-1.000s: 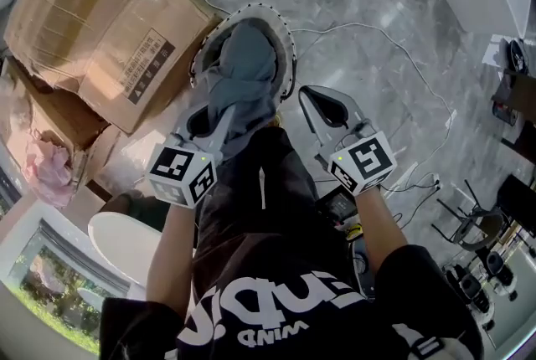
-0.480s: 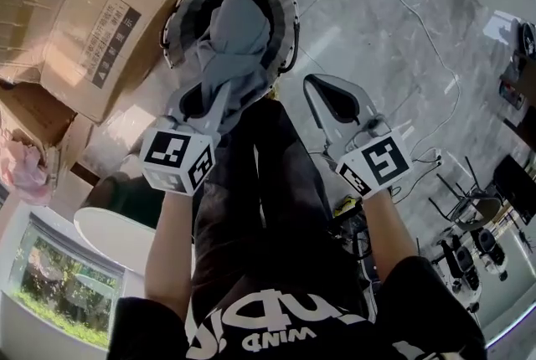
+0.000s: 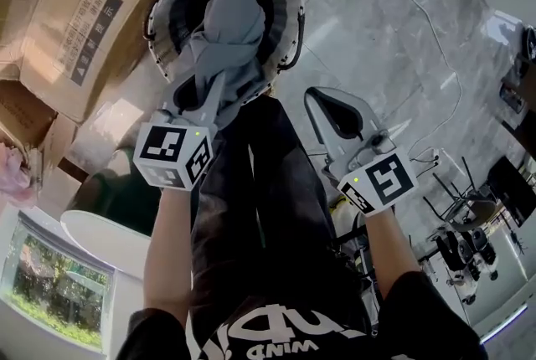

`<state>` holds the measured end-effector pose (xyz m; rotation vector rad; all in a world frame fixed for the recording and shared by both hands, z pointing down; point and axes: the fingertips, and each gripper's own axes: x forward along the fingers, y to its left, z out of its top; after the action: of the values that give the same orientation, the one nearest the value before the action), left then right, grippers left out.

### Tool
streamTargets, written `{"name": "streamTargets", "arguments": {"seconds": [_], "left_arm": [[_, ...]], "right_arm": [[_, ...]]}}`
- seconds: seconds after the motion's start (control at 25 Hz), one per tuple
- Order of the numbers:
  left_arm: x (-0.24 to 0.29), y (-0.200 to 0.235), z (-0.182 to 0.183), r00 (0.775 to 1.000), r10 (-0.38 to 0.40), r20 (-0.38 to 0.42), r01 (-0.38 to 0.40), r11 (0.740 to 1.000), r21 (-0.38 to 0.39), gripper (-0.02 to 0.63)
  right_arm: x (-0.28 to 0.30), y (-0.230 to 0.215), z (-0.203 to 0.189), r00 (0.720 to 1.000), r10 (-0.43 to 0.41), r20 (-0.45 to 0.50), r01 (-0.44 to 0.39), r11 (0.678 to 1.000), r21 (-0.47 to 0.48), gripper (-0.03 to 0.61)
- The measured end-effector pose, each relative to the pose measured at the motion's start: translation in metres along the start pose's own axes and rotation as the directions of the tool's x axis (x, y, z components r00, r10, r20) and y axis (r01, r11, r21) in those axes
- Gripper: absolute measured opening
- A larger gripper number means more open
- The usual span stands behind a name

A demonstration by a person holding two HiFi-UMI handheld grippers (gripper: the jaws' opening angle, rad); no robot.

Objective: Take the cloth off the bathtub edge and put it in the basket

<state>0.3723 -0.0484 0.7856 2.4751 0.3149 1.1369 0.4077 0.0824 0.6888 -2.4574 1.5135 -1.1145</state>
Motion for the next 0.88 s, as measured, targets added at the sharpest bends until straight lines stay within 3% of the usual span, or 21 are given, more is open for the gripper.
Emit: {"name": "streamTargets", "arguments": {"seconds": [0.28,0.64,0.72,0.88], "left_arm": [[0.01,0.008,-0.007,1.0,0.027,-0.005,-0.027,1.0,-0.001,0.067],[0.02,0.022,-0.014,0.996,0.087,-0.035,-0.085,0.995,0.059,0.084],[0.023,0.027,-0.015,0.992,0.118,-0.045,-0.115,0.992,0.055,0.245],[0.031,0.029,-0.014,0.991,0.119,-0.057,-0.115,0.992,0.059,0.28]], "right_arm": [[0.002,-0.001,-0.003,1.0,0.006,-0.006,-0.006,1.0,0.005,0.009],[0.007,-0.004,-0.009,1.0,0.011,-0.026,-0.01,1.0,0.008,0.009],[0.009,-0.004,-0.01,1.0,0.012,-0.028,-0.011,1.0,0.011,0.009],[0.012,-0.005,-0.01,0.999,0.012,-0.03,-0.012,1.0,0.013,0.009]]}}
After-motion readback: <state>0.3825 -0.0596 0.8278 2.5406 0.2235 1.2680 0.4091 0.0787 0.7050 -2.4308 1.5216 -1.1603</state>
